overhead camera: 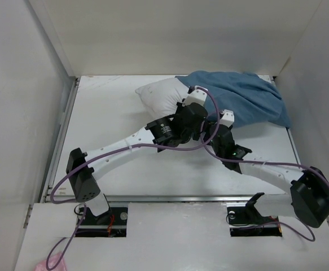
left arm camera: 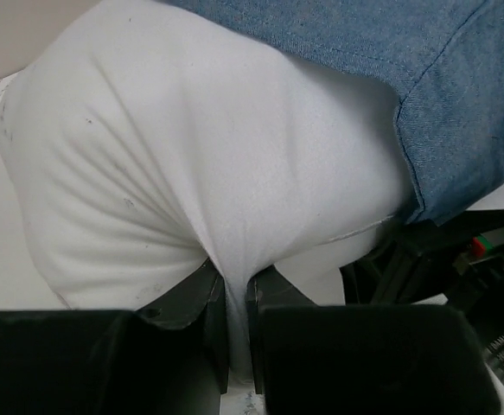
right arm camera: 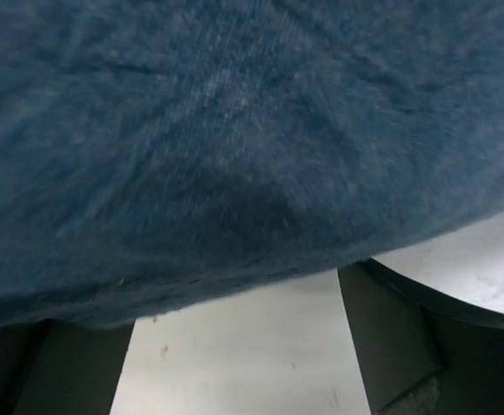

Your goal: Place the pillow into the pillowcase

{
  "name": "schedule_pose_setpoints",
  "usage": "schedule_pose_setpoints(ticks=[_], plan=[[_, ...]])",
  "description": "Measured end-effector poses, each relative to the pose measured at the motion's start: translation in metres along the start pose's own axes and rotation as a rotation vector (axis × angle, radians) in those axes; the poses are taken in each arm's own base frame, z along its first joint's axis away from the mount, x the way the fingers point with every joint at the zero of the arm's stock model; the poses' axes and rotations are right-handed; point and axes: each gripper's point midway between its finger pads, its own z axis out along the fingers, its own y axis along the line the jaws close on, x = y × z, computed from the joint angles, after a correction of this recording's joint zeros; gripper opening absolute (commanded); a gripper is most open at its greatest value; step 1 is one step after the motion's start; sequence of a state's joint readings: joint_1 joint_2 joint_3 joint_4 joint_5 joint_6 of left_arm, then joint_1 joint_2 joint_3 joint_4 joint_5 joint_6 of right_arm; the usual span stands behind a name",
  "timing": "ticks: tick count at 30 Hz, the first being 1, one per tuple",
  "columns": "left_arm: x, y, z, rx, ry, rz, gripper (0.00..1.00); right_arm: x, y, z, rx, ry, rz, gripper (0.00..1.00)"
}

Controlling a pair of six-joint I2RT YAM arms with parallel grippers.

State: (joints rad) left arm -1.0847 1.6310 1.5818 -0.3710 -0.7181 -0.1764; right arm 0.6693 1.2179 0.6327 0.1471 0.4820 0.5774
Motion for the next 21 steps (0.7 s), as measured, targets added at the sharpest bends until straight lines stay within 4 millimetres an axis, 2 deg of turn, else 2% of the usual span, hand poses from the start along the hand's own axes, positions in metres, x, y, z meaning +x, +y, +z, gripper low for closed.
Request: schedule_pose_setpoints(ticks=[2,3,4,6,7,11,13,16,18,21], plan=[[-0.002,0.000,-0.001,0.004,0.001,0.000,0.00,0.000,0.000,0.008,0.012,-0.018,0.017,0.79],[-0.003,0.000,-0.002,0.005,0.001,0.000,0.00,0.002,0.001,0.010,0.017,-0.019,0.028,0.67],[-0.003,0.000,-0.002,0.006,0.001,0.000,0.00,0.004,-0.001,0.012,0.030,-0.021,0.033,0.30],[-0.004,0.000,-0.002,0.007,0.001,-0.001,0.00,0.004,-0.005,0.013,0.063,-0.030,0.052,0.08],[-0.003,0.000,-0.002,0.006,0.002,0.000,0.00,0.002,-0.009,0.013,0.086,-0.038,0.059,0.00],[-0.002,0.005,0.001,-0.002,0.009,-0.001,0.00,-0.003,-0.016,0.000,0.124,-0.045,0.056,0.00],[-0.001,0.006,0.003,-0.004,0.014,-0.002,0.00,-0.009,-0.006,-0.013,0.066,-0.039,0.026,0.00],[0.001,0.008,0.009,-0.006,0.024,-0.004,0.00,-0.017,0.027,-0.036,-0.139,-0.002,-0.012,0.00],[0.002,0.011,0.012,-0.014,0.030,-0.009,0.00,-0.015,0.054,-0.051,-0.302,0.057,-0.061,0.00],[0.004,0.014,0.016,-0.028,0.035,-0.016,0.00,-0.020,0.112,-0.074,-0.585,0.148,-0.171,0.00]])
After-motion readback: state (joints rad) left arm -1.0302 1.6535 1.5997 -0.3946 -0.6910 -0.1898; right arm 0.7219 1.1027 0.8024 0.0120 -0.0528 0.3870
